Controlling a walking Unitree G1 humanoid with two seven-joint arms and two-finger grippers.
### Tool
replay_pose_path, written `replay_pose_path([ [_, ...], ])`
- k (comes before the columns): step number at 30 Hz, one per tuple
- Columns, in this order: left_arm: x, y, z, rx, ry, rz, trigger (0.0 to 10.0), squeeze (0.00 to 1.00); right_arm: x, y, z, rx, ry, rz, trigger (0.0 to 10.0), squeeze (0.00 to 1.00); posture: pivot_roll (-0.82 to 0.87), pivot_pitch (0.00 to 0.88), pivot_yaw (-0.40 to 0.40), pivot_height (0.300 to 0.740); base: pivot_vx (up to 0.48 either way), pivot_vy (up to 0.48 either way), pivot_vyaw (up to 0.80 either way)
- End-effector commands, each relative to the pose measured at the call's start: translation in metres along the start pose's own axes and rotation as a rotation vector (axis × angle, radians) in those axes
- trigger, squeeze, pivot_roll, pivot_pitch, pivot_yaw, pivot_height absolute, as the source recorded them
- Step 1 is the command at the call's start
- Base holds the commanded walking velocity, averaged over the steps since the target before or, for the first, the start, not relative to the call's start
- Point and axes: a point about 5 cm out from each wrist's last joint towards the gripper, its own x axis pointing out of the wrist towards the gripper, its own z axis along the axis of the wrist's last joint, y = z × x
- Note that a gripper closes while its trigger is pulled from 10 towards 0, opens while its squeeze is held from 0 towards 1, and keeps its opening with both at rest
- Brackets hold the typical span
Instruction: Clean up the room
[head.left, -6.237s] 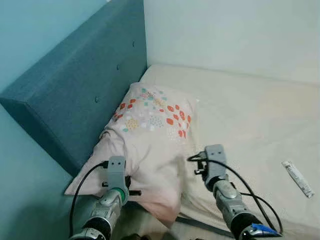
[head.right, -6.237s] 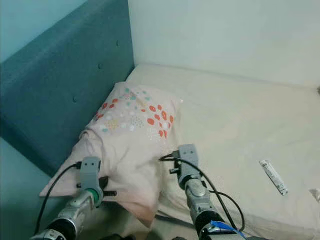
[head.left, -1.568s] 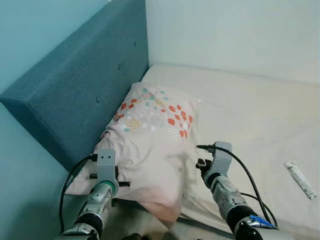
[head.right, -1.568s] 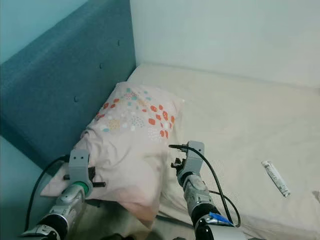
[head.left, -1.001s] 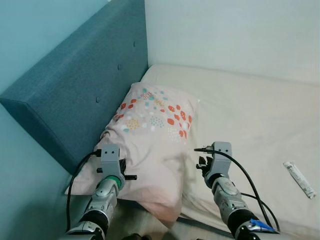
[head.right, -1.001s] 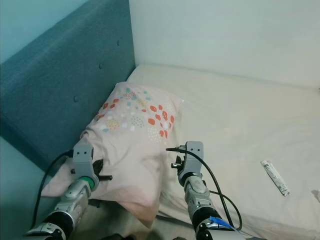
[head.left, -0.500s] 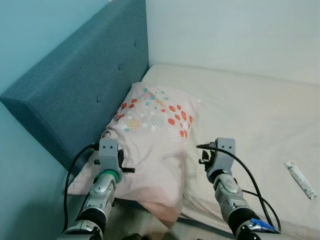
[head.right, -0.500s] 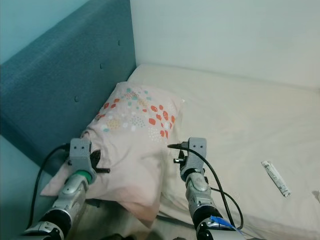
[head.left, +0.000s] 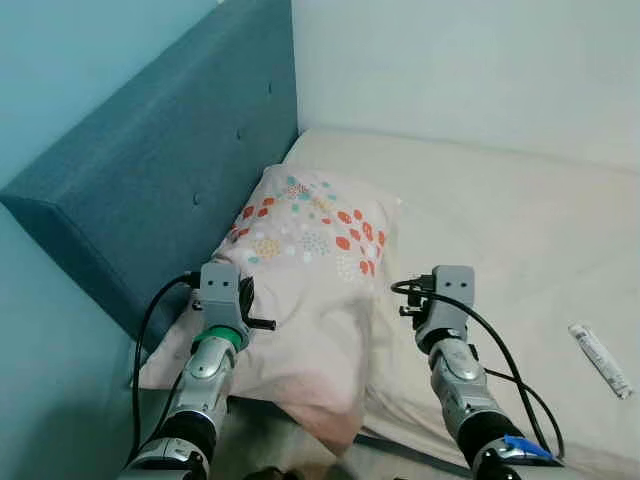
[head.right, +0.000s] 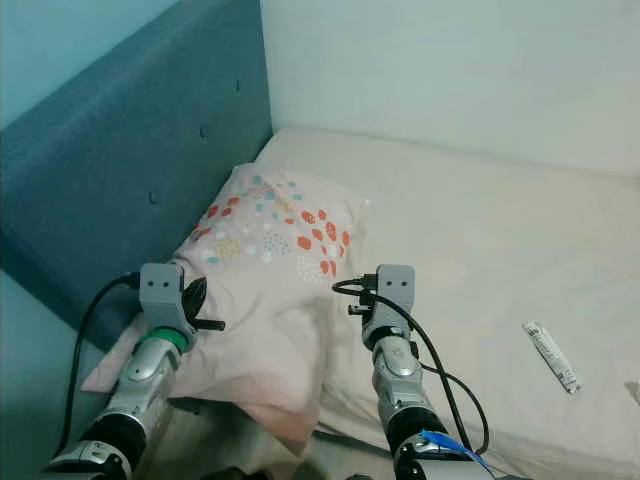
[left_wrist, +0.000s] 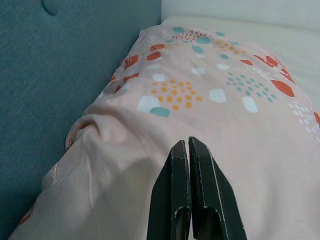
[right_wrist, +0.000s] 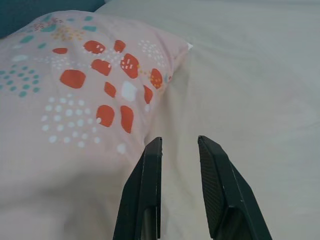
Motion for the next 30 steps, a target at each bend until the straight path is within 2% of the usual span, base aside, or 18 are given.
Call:
replay_pose_path([
  [1, -0.0018, 0.0035, -0.003, -0.018, 0.013, 0.01, 10.0, 0.0, -0.0041, -0.0014, -0.0062, 0.011, 0.012, -0.018, 10.0, 0.0, 0.1, 0.0, 0.081, 0.74, 0.0, 0.0, 0.0],
  [25, -0.0024, -0.004, -0.0085, -0.029, 0.061, -0.049, 10.0, 0.0, -0.0034, 0.0032, -0.0095, 0.007, 0.05, 0.007, 10.0, 0.0, 0.1, 0.0, 0.081, 0.74, 0.0, 0.0, 0.0],
  [28, -0.002, -0.0054, -0.008, -0.044, 0.06, -0.055, 10.0, 0.0, -0.0034, 0.0039, -0.0097, 0.009, 0.051, 0.013, 10.0, 0.0, 0.1, 0.0, 0.081, 0.74, 0.0, 0.0, -0.8],
  [30, -0.0016, -0.0039, -0.0058, -0.006, 0.046, -0.038, 10.0, 0.0, -0.0035, 0.0045, -0.0098, 0.01, 0.052, 0.017, 10.0, 0.0, 0.1, 0.0, 0.081, 0.74, 0.0, 0.0, -0.8],
])
